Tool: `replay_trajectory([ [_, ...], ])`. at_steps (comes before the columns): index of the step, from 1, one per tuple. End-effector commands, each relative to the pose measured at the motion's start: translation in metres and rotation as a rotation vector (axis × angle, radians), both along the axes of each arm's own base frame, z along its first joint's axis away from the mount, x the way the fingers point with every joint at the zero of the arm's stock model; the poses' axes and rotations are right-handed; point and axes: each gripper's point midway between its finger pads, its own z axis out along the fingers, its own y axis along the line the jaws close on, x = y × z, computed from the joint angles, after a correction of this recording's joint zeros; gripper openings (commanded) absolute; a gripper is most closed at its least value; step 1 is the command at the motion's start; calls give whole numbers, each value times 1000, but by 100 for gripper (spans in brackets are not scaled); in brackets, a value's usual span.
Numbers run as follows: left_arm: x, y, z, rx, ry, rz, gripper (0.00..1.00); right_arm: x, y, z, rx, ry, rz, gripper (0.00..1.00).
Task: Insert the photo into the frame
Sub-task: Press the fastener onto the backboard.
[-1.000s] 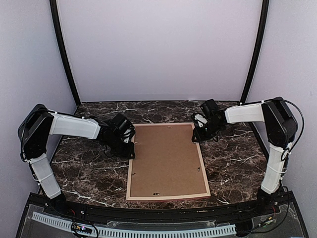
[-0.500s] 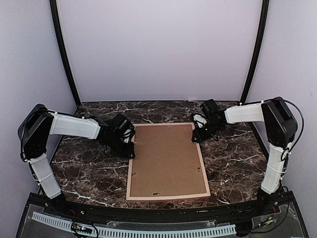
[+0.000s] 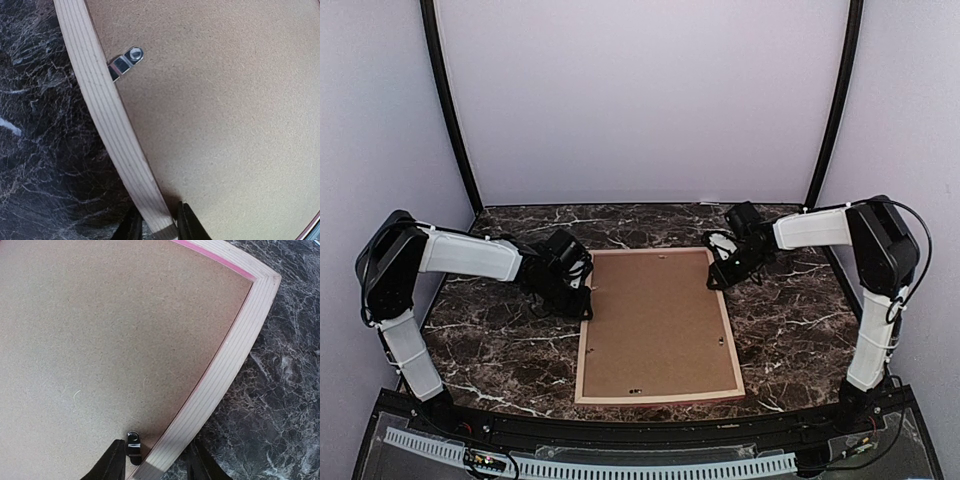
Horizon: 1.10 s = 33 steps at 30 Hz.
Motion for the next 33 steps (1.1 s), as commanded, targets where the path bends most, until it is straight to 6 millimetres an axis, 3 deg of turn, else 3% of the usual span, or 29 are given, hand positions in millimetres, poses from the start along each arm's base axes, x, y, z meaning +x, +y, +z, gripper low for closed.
replay_trajectory([
  [1,-26,19,-24,84,80,-40,24,-8,-6,-21,-50,43,19,42],
  [7,-26,20,-23,84,79,-41,24,-7,-11,-32,-85,54,12,39],
  [13,-27,20,-24,82,80,-43,24,-5,-12,-31,-84,47,10,27],
  [19,-29,21,-23,81,79,-41,24,-4,-9,-28,-59,51,14,24],
  [27,-29,22,-23,78,77,-32,24,-4,2,7,135,66,-26,46],
  [33,-26,19,-20,55,69,-8,24,-12,-3,27,216,99,-127,53],
])
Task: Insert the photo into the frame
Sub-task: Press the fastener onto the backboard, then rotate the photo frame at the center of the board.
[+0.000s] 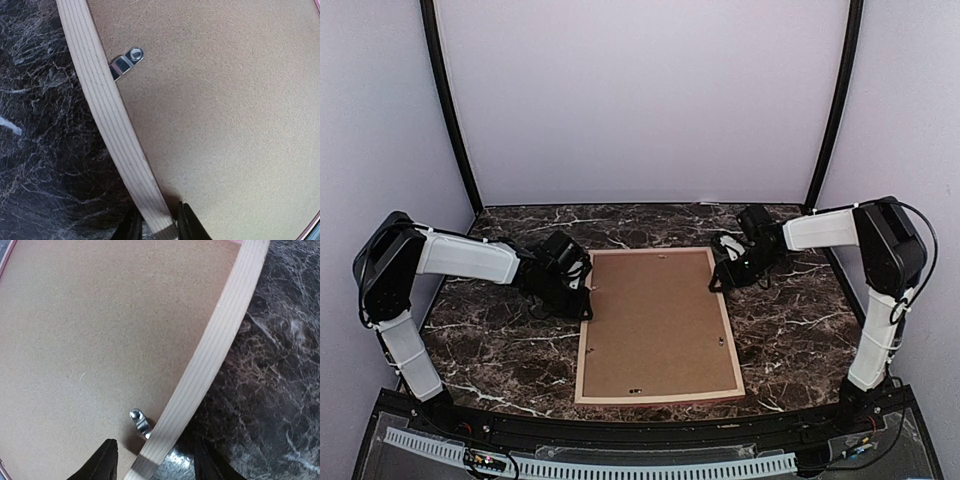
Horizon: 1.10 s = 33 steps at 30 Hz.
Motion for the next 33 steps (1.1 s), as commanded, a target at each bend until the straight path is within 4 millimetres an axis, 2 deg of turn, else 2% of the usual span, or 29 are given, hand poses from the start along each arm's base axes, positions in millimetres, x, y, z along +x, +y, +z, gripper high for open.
replay_trajectory([
  [1,-24,17,-19,66,82,-8,24,-5,3,36,108,-6,-83,54],
  [8,-19,14,-15,50,64,14,25,-24,-13,55,142,-4,-267,62],
  [13,-16,13,-13,41,50,24,25,-51,-20,55,81,-19,-336,63],
  [26,-9,10,-12,45,38,22,25,-137,-14,24,-11,34,-311,63],
  [33,-9,7,-15,40,48,12,25,-152,-10,8,-46,51,-296,61],
])
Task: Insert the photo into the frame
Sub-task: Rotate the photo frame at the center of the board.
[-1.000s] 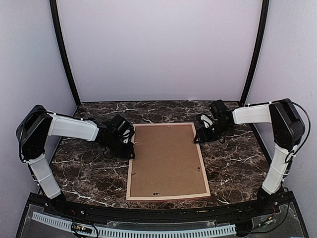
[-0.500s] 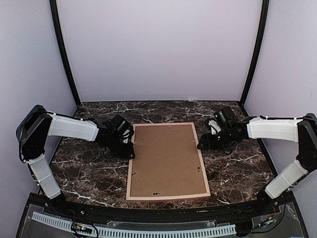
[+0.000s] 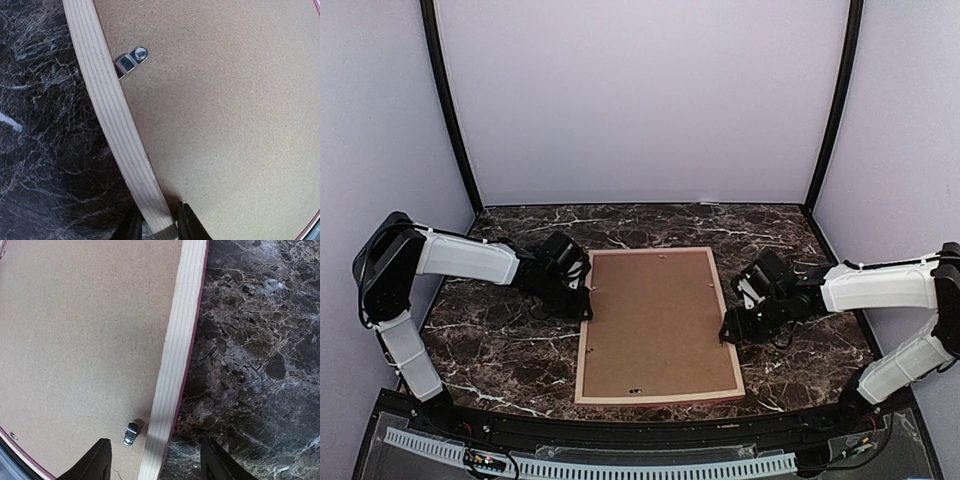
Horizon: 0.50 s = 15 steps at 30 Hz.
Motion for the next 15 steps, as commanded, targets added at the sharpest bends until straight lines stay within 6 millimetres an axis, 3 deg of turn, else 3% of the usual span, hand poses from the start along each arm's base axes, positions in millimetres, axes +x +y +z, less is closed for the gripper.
replay_trajectory([
  [1,-11,7,-16,46,51,-19,25,1,2,-6,-22,-15,-22,60],
  [15,-11,3,-19,39,63,-34,25,12,13,-12,-56,-18,-24,53],
])
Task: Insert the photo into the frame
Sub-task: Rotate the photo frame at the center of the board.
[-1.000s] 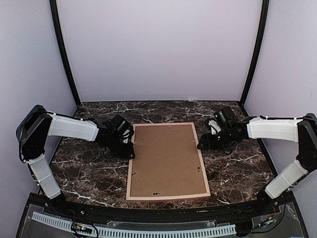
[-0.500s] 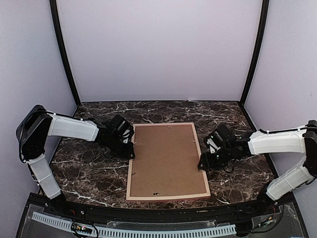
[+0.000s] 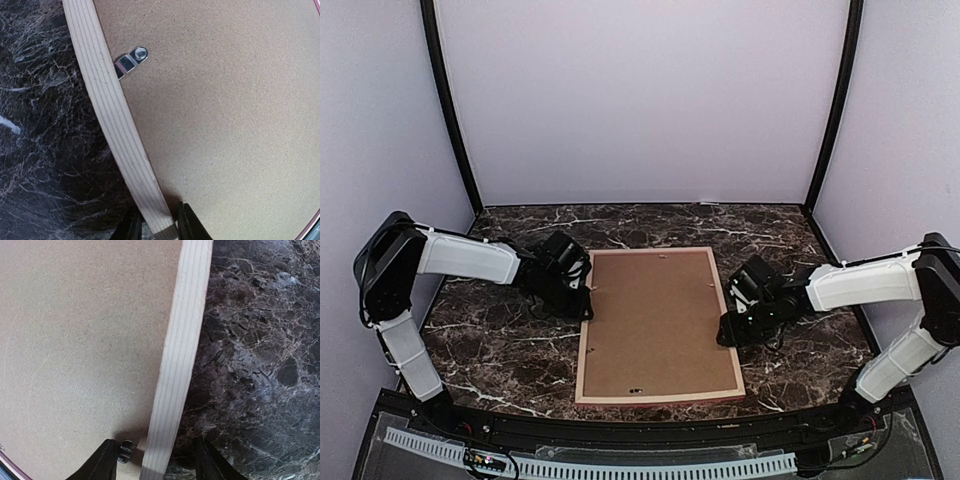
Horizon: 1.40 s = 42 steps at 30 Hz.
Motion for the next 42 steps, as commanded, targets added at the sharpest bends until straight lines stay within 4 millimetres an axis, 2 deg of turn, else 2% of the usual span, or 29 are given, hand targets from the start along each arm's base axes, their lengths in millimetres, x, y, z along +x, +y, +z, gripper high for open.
replay_trajectory([
  [1,-10,5,-20,49,57,-29,25,12,10,6,16,-34,-15,53],
  [5,-10,4,-21,52,60,-34,25,13,9,4,-3,-27,-20,50],
  [15,-10,5,-23,61,62,-35,25,6,4,-4,-33,11,6,35],
  [27,-12,8,-22,67,64,-32,25,-16,16,-13,13,104,167,29],
  [36,-13,9,-20,69,60,-32,25,-28,3,-25,-17,198,204,26],
  [42,-13,10,-20,70,58,-30,25,-35,2,-27,-12,232,239,23],
])
